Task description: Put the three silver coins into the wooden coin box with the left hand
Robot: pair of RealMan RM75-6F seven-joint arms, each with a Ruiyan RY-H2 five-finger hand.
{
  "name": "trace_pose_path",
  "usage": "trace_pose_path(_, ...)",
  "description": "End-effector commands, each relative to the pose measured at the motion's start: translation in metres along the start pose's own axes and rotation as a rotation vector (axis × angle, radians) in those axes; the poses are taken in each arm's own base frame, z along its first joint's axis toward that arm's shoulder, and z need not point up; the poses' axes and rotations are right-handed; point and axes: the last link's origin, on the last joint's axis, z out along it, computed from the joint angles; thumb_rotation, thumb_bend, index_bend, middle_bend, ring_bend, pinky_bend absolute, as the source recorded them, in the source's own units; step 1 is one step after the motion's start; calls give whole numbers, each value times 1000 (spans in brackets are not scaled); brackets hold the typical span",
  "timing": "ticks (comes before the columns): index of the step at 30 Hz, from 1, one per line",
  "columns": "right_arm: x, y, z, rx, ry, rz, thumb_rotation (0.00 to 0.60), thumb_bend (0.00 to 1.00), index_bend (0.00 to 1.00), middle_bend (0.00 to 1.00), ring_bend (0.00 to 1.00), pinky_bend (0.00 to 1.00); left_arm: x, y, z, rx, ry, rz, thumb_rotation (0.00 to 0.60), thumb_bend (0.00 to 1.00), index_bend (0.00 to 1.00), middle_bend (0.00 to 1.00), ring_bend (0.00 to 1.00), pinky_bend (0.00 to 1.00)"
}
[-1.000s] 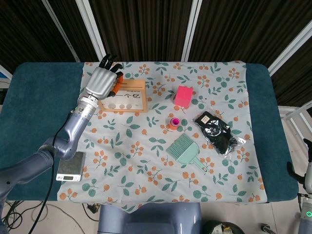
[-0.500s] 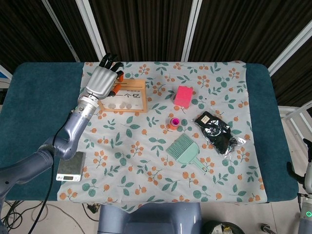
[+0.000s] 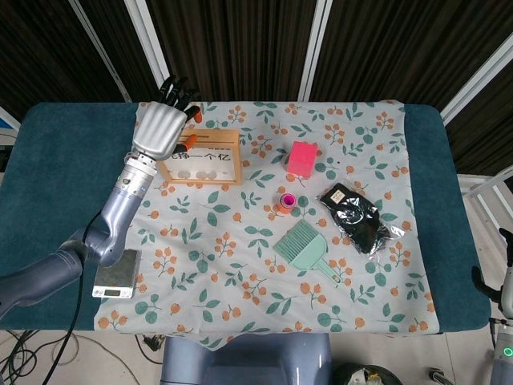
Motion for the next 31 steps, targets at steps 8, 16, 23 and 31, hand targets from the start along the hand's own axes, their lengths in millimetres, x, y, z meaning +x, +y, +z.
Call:
trace_pose_path(8,0,-4,-1,50,-8,-9,600,394,180,46,22,0,40,-51,-135,184,106,75,600,281,324,81,0,0)
trace_pose_path(16,1,-10,-2,172,-31,-41,600,394,180,47,22,0,26,-77,-228,407,-162,-32,600,301,263,46,0,0)
trace_pose_path(23,2,-15,-3,295,-51,-104,600,395,180,46,16,0,12,-87,-278,485,-270,-91,600,283,244,15,0,0)
trace_pose_path(31,0,-17,-7,371,-69,-144,600,395,180,46,12,0,12,-87,-313,482,-267,-116,600,235,238,0,0,0)
